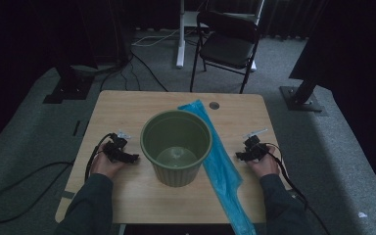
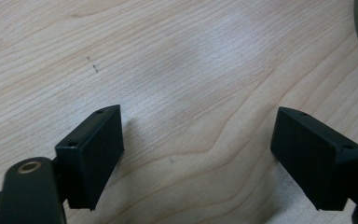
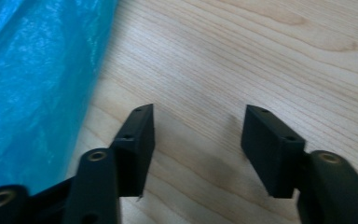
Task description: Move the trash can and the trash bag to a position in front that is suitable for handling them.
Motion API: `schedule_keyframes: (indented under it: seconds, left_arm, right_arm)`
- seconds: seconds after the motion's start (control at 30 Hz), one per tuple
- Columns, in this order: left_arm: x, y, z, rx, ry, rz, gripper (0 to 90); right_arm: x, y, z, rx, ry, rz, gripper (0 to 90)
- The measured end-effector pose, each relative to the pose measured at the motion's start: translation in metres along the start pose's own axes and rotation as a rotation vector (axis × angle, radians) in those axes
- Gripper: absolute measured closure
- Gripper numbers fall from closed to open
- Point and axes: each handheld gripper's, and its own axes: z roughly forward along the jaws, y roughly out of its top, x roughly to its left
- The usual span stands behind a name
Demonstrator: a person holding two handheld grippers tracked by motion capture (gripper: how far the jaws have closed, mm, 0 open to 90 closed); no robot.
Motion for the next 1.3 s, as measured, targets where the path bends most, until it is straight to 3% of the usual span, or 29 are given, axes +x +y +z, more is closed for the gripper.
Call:
schedule_keyframes:
  seconds: [0.1,0.2,0.37,0.6,0.8,0.93,0.97,1.0,1.03,1.07,1.1,1.13,1.17,1.2,1.23,1.3]
  left_arm:
    - [0.000,0.000,-0.001,0.001,0.000,-0.002,18.7]
    - [0.000,0.000,-0.003,-0.009,-0.002,0.002,31.4]
    - [0.000,-0.001,-0.005,-0.010,-0.005,0.006,38.7]
    - [0.000,-0.001,-0.005,-0.010,-0.004,0.008,39.2]
    - [0.000,-0.001,-0.005,-0.009,-0.006,0.009,39.2]
    - [0.000,-0.001,-0.005,-0.009,-0.006,0.009,39.2]
    - [0.000,-0.001,-0.005,-0.009,-0.006,0.008,39.1]
    - [0.000,-0.001,-0.005,-0.009,-0.006,0.008,39.2]
    - [0.000,-0.001,-0.005,-0.009,-0.006,0.009,39.2]
    - [0.000,-0.001,-0.005,-0.009,-0.006,0.009,39.2]
    - [0.000,-0.001,-0.005,-0.009,-0.006,0.009,39.1]
    - [0.000,-0.001,-0.005,-0.009,-0.006,0.009,39.2]
    - [0.000,-0.001,-0.005,-0.009,-0.006,0.009,39.2]
    - [0.000,-0.001,-0.005,-0.009,-0.006,0.009,39.2]
    - [0.000,-0.001,-0.005,-0.009,-0.006,0.009,39.2]
    - [0.000,-0.001,-0.005,-0.009,-0.006,0.009,39.2]
  right_arm:
    - [0.002,0.001,0.000,-0.004,0.022,-0.004,50.0]
    - [0.006,0.002,-0.001,-0.006,0.038,-0.021,51.7]
    - [0.022,0.011,-0.009,-0.061,0.095,-0.075,51.3]
    - [0.033,0.014,-0.016,-0.092,0.183,-0.100,48.7]
    - [0.039,0.015,-0.023,-0.119,0.217,-0.109,48.2]
    - [0.043,0.016,-0.019,-0.085,0.233,-0.116,45.6]
    - [0.048,0.015,-0.014,-0.052,0.213,-0.132,45.6]
    - [0.048,0.015,-0.014,-0.052,0.213,-0.132,45.6]
    - [0.051,0.016,-0.010,-0.019,0.175,-0.144,49.4]
    - [0.051,0.016,-0.010,-0.019,0.175,-0.144,49.4]
    - [0.053,0.016,-0.008,0.006,0.150,-0.150,58.3]
    - [0.053,0.016,-0.008,0.006,0.150,-0.150,58.3]
    - [0.052,0.016,-0.006,0.031,0.161,-0.154,70.2]
    - [0.052,0.016,-0.006,0.031,0.161,-0.154,70.2]
    - [0.053,0.015,-0.005,0.052,0.168,-0.171,79.4]
    - [0.052,0.016,-0.006,0.061,0.161,-0.188,83.4]
